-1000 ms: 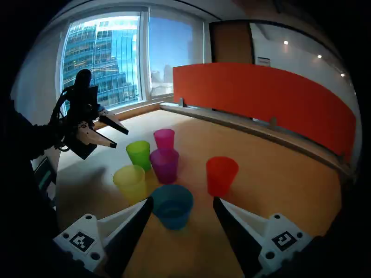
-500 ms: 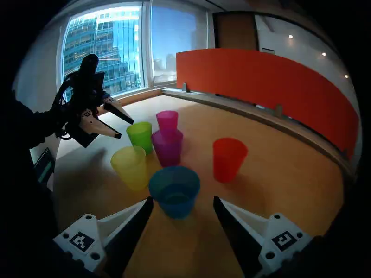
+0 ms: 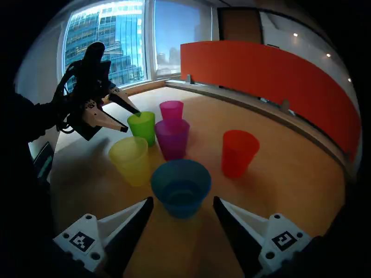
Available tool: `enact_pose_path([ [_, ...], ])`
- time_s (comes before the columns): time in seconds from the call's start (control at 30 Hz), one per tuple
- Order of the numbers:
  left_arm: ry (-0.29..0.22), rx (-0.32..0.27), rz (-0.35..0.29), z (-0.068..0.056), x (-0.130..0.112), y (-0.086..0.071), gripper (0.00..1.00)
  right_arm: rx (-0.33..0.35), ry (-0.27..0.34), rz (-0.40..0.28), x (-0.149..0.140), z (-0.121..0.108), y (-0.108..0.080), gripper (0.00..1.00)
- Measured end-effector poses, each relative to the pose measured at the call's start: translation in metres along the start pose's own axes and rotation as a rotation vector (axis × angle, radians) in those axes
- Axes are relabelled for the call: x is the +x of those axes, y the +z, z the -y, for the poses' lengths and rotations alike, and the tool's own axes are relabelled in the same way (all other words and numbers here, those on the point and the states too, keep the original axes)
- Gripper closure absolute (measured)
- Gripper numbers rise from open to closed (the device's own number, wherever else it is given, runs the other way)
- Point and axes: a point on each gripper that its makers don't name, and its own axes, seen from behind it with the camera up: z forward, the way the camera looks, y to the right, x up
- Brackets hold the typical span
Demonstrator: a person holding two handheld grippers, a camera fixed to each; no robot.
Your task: Pour water
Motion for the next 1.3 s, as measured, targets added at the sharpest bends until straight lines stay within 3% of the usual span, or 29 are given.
enact_pose_path([
  [0.6,0.009,-0.054,0.016,-0.005,0.007,0.026,0.02,0.003,-0.022,0.013,0.004,0.000,0.022,0.00],
  [1.03,0.019,-0.036,0.027,0.000,0.006,0.036,0.02,0.014,-0.028,0.011,0.008,-0.001,0.029,0.00],
  [1.1,0.014,-0.033,0.030,0.001,0.005,0.038,0.03,0.014,-0.030,0.012,0.008,-0.002,0.029,0.00],
  [1.17,0.008,-0.033,0.029,0.001,0.006,0.038,0.12,0.014,-0.032,0.012,0.008,-0.002,0.029,0.00],
  [1.3,0.002,-0.037,0.024,0.001,0.008,0.039,0.13,0.014,-0.035,0.008,0.011,-0.002,0.029,0.00],
])
